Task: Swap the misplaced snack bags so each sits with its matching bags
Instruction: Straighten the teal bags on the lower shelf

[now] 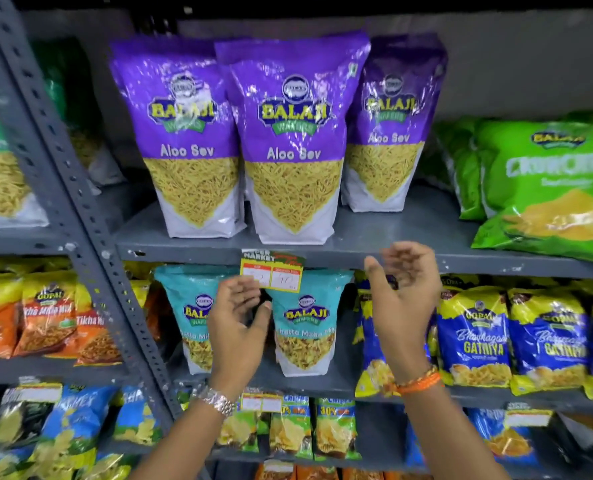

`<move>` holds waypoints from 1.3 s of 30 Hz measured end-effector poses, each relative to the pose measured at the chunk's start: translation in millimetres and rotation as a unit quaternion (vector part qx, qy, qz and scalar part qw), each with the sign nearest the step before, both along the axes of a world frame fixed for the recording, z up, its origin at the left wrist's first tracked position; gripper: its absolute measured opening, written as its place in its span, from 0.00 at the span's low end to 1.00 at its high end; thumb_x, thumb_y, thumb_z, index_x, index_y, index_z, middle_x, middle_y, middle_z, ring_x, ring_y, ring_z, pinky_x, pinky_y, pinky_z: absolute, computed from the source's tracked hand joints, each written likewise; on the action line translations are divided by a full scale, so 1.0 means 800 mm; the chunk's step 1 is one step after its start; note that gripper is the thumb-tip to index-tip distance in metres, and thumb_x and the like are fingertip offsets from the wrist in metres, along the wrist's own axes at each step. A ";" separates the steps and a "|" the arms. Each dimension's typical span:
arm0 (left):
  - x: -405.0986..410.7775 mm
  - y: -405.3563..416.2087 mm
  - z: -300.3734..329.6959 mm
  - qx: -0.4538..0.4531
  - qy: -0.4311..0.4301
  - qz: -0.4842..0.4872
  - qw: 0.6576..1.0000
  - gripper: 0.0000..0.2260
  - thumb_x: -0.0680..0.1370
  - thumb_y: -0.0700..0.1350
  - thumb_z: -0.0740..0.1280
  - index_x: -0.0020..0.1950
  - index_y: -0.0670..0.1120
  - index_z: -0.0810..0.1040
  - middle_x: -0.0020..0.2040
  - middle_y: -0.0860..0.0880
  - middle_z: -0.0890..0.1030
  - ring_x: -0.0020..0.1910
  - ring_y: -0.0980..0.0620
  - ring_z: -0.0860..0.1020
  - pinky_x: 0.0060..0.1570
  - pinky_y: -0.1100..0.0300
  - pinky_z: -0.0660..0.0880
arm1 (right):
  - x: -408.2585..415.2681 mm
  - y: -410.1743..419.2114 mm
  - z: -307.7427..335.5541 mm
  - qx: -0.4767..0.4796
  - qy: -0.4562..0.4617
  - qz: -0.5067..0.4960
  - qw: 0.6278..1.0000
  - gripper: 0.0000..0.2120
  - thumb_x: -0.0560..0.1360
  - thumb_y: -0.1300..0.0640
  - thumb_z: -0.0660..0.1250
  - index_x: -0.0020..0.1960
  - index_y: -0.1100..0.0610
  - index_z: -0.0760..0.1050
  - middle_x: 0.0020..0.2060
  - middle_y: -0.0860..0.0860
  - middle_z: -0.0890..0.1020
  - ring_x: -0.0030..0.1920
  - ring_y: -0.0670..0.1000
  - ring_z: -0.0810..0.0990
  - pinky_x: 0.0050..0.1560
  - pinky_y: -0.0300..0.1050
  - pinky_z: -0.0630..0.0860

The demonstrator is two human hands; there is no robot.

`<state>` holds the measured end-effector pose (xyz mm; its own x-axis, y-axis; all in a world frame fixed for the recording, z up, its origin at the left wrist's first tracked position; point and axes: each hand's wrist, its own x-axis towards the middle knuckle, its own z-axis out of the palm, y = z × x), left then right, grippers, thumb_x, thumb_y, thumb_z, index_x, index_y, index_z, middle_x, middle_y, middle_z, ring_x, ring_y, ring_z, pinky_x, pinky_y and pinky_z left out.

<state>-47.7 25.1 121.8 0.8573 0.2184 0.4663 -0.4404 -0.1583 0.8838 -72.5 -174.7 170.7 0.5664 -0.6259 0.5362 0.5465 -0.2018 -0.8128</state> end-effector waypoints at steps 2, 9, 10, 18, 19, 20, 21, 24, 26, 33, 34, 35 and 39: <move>0.014 0.009 0.044 -0.008 -0.044 0.007 0.999 0.18 0.74 0.30 0.72 0.56 0.49 0.75 0.52 0.50 0.81 0.49 0.60 0.81 0.54 0.68 0.78 | 0.011 0.001 0.037 -0.020 -0.005 0.036 0.999 0.16 0.72 0.63 0.76 0.51 0.49 0.74 0.47 0.49 0.81 0.49 0.48 0.81 0.54 0.45 0.79; 0.081 0.013 0.144 0.176 -0.009 0.001 0.984 0.25 0.71 0.44 0.77 0.65 0.43 0.73 0.57 0.53 0.75 0.53 0.53 0.77 0.55 0.62 0.72 | 0.089 0.003 0.121 -0.050 0.092 0.184 0.977 0.30 0.72 0.62 0.77 0.68 0.58 0.67 0.59 0.51 0.76 0.58 0.47 0.76 0.56 0.35 0.76; 0.090 0.012 0.145 0.198 0.001 -0.013 0.980 0.26 0.70 0.49 0.77 0.64 0.45 0.74 0.59 0.53 0.77 0.55 0.52 0.78 0.59 0.59 0.74 | 0.098 0.003 0.127 -0.053 0.102 0.199 0.973 0.31 0.72 0.62 0.77 0.70 0.60 0.66 0.57 0.48 0.76 0.56 0.44 0.76 0.55 0.34 0.75; 0.094 -0.012 0.151 0.235 -0.007 -0.048 0.971 0.37 0.70 0.46 0.79 0.72 0.39 0.64 0.69 0.43 0.73 0.68 0.48 0.72 0.70 0.50 0.70 | 0.149 0.002 0.143 -0.066 0.104 0.300 0.946 0.26 0.70 0.65 0.77 0.66 0.63 0.74 0.59 0.58 0.85 0.56 0.51 0.85 0.55 0.44 0.82; 0.093 -0.014 0.152 0.232 -0.004 -0.044 0.972 0.38 0.70 0.45 0.79 0.72 0.38 0.62 0.70 0.42 0.72 0.69 0.47 0.72 0.71 0.50 0.70 | 0.147 0.003 0.143 -0.064 0.103 0.309 0.943 0.25 0.71 0.65 0.77 0.66 0.64 0.74 0.60 0.59 0.84 0.56 0.52 0.85 0.56 0.45 0.83; 0.096 -0.016 0.149 0.224 -0.010 -0.042 0.974 0.38 0.70 0.43 0.80 0.72 0.37 0.61 0.71 0.41 0.72 0.71 0.47 0.71 0.72 0.50 0.69 | 0.148 0.003 0.142 -0.060 0.100 0.315 0.942 0.24 0.72 0.66 0.76 0.66 0.65 0.75 0.59 0.60 0.85 0.56 0.53 0.84 0.58 0.46 0.83; 0.096 -0.017 0.150 0.218 -0.010 -0.039 0.975 0.38 0.69 0.42 0.80 0.71 0.37 0.61 0.71 0.41 0.72 0.71 0.47 0.71 0.72 0.52 0.68 | 0.147 0.003 0.141 -0.061 0.097 0.317 0.941 0.22 0.72 0.67 0.75 0.65 0.66 0.75 0.57 0.60 0.85 0.55 0.53 0.84 0.59 0.49 0.82; 0.098 -0.018 0.146 0.208 -0.015 -0.030 0.977 0.37 0.68 0.42 0.81 0.69 0.38 0.63 0.69 0.41 0.73 0.71 0.45 0.71 0.66 0.59 0.67 | 0.145 0.002 0.141 -0.044 0.090 0.318 0.943 0.21 0.71 0.68 0.76 0.62 0.67 0.77 0.57 0.63 0.85 0.54 0.55 0.84 0.63 0.54 0.80; 0.100 -0.021 0.147 0.208 -0.022 -0.029 0.977 0.39 0.67 0.43 0.82 0.69 0.38 0.63 0.68 0.42 0.74 0.70 0.44 0.72 0.64 0.60 0.67 | 0.143 -0.004 0.144 -0.040 0.086 0.314 0.945 0.20 0.71 0.67 0.76 0.61 0.67 0.78 0.58 0.64 0.85 0.54 0.56 0.84 0.62 0.54 0.81; 0.086 -0.068 0.167 0.209 -0.047 -0.030 0.976 0.41 0.64 0.51 0.83 0.69 0.43 0.65 0.66 0.43 0.80 0.65 0.43 0.79 0.54 0.57 0.72 | 0.123 -0.063 0.160 -0.041 0.075 0.304 0.949 0.19 0.71 0.66 0.76 0.61 0.65 0.77 0.52 0.58 0.87 0.52 0.52 0.86 0.52 0.48 0.83; 0.084 -0.079 0.170 0.208 -0.048 -0.032 0.976 0.41 0.63 0.51 0.84 0.68 0.43 0.66 0.65 0.43 0.81 0.63 0.43 0.80 0.52 0.57 0.73 | 0.120 -0.074 0.162 -0.040 0.071 0.302 0.950 0.19 0.71 0.66 0.76 0.60 0.65 0.77 0.53 0.58 0.87 0.51 0.53 0.86 0.52 0.48 0.82; 0.082 -0.090 0.173 0.207 -0.044 -0.035 0.977 0.41 0.62 0.52 0.84 0.67 0.43 0.66 0.64 0.42 0.82 0.62 0.42 0.81 0.51 0.56 0.74 | 0.116 -0.086 0.163 -0.043 0.067 0.300 0.951 0.19 0.71 0.66 0.76 0.60 0.65 0.78 0.53 0.59 0.86 0.51 0.53 0.86 0.52 0.49 0.83; 0.072 -0.130 0.177 0.209 -0.029 -0.054 0.976 0.42 0.58 0.55 0.85 0.61 0.44 0.66 0.61 0.43 0.83 0.59 0.42 0.82 0.51 0.50 0.80 | 0.102 -0.130 0.164 -0.052 0.053 0.303 0.950 0.20 0.70 0.67 0.76 0.61 0.65 0.78 0.54 0.59 0.86 0.50 0.52 0.86 0.52 0.47 0.84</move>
